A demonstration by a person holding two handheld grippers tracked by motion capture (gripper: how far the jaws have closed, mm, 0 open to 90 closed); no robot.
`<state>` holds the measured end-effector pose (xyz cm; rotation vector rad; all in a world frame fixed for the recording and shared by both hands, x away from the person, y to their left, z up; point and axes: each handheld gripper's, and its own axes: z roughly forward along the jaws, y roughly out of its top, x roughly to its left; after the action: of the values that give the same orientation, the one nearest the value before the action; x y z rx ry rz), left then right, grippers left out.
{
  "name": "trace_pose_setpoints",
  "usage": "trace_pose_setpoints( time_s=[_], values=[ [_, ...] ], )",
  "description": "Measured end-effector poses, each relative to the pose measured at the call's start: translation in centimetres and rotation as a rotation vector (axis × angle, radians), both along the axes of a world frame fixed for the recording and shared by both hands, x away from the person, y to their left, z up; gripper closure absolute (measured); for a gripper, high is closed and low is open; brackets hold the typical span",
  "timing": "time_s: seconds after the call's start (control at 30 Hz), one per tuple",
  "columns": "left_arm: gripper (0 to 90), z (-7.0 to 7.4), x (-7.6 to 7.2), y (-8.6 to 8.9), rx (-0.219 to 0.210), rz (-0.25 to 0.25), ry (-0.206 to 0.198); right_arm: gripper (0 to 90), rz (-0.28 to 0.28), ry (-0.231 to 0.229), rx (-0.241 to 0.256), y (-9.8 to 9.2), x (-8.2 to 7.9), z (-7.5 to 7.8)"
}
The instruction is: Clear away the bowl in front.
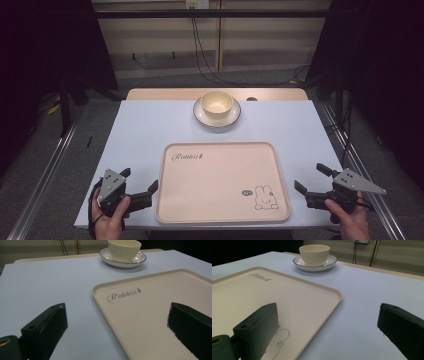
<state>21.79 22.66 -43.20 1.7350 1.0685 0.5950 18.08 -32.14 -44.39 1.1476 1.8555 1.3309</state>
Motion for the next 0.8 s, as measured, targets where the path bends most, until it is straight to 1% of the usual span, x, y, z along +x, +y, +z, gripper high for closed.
trace_pose_setpoints(
  time_s=[0.03,0.1,0.13,0.17,0.2,0.27,0.3,0.43,0.47,0.5,0.57,0.63,0.67,0.73,0.8],
  values=[
    [2.9,0.0,0.0,-0.2,-0.010,-0.001,0.001,3.5,0.003,-0.001,0.004,0.0,0.0,0.0],
    [2.8,0.1,0.1,-0.6,-0.007,-0.007,0.002,3.6,0.005,0.001,0.004,0.1,0.0,0.0],
    [2.8,0.1,0.2,-0.7,0.004,-0.012,0.004,3.7,0.007,0.001,0.005,0.0,0.0,0.0],
    [2.7,0.2,0.2,-0.9,-0.007,-0.010,0.000,3.7,0.009,0.000,0.007,0.0,0.0,0.0],
    [2.7,0.3,0.3,-1.0,-0.004,-0.019,0.001,3.8,0.009,0.000,0.009,0.0,0.0,0.0],
    [2.6,0.3,0.6,-1.3,-0.022,-0.016,0.002,3.9,0.017,0.000,0.009,0.0,0.0,0.0],
    [2.6,0.4,0.7,-1.3,-0.012,-0.022,0.003,3.9,0.011,-0.001,0.011,0.1,0.0,0.0],
    [2.4,0.4,1.1,-1.6,-0.016,-0.027,0.015,3.9,0.019,0.001,0.016,0.1,0.0,0.0],
    [2.4,0.4,1.3,-1.7,-0.022,-0.040,0.019,3.8,0.015,-0.001,0.017,0.1,0.1,0.0],
    [2.3,0.4,1.4,-1.8,-0.018,-0.039,0.015,3.6,0.016,-0.002,0.016,0.1,0.1,0.0],
    [2.4,0.5,1.6,-2.0,-0.016,-0.064,0.022,2.9,0.018,-0.010,0.015,0.1,0.1,0.1],
    [2.3,0.7,1.9,-2.3,-0.018,-0.069,0.026,2.0,0.019,-0.009,0.020,0.1,0.2,0.0],
    [2.3,0.7,2.1,-2.5,-0.023,-0.067,0.020,1.4,0.023,-0.012,0.020,0.1,0.2,0.1],
    [2.3,0.9,2.4,-3.0,-0.027,-0.082,0.014,1.3,0.012,-0.011,0.025,0.1,0.3,0.1],
    [2.3,1.0,2.7,-3.5,-0.012,-0.086,0.000,1.3,0.006,-0.013,0.026,0.1,0.3,0.1]
  ],
)
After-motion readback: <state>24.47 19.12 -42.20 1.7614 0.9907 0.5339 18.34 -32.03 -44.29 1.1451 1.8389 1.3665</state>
